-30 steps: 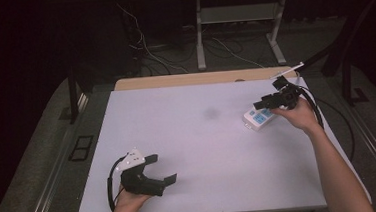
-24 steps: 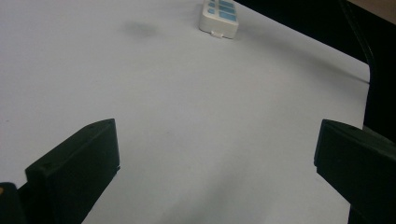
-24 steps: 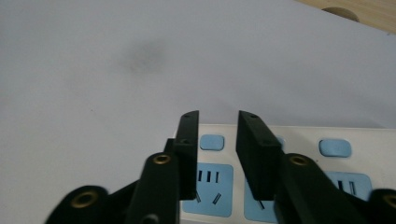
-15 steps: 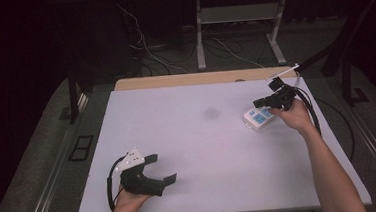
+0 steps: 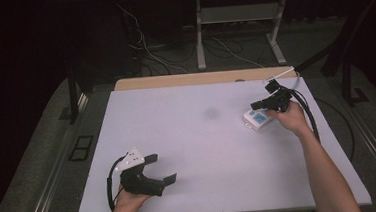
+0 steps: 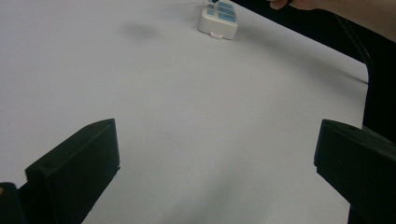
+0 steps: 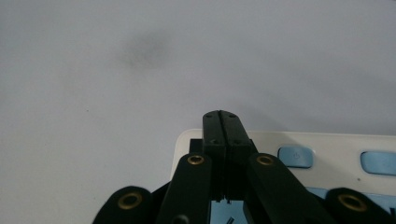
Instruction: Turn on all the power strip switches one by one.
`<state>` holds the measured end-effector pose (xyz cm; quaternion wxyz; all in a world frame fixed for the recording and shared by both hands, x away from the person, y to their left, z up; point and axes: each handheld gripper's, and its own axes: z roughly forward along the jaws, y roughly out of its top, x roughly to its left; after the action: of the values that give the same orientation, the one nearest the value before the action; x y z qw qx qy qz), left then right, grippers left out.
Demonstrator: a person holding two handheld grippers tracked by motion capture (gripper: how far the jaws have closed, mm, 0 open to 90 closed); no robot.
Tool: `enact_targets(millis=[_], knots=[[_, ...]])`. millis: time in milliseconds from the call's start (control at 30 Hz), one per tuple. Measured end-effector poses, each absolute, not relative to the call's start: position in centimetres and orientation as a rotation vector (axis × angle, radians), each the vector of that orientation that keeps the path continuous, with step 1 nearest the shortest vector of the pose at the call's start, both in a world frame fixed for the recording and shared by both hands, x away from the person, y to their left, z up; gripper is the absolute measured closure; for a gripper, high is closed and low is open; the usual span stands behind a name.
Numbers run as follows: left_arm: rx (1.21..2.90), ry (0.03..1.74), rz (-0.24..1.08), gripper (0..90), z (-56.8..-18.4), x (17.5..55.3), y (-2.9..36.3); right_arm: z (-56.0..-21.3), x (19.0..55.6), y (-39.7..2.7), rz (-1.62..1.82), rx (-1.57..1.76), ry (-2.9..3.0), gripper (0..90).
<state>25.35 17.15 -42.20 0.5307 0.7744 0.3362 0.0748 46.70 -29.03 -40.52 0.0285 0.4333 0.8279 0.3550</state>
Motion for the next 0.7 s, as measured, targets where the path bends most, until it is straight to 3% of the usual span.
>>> enact_targets(millis=[700], knots=[[1.852, 0.8, 0.178, 0.0, -42.3, 25.3, 17.0, -42.2, 46.4, -29.3, 1.146, 1.358, 2.536, 89.8]])
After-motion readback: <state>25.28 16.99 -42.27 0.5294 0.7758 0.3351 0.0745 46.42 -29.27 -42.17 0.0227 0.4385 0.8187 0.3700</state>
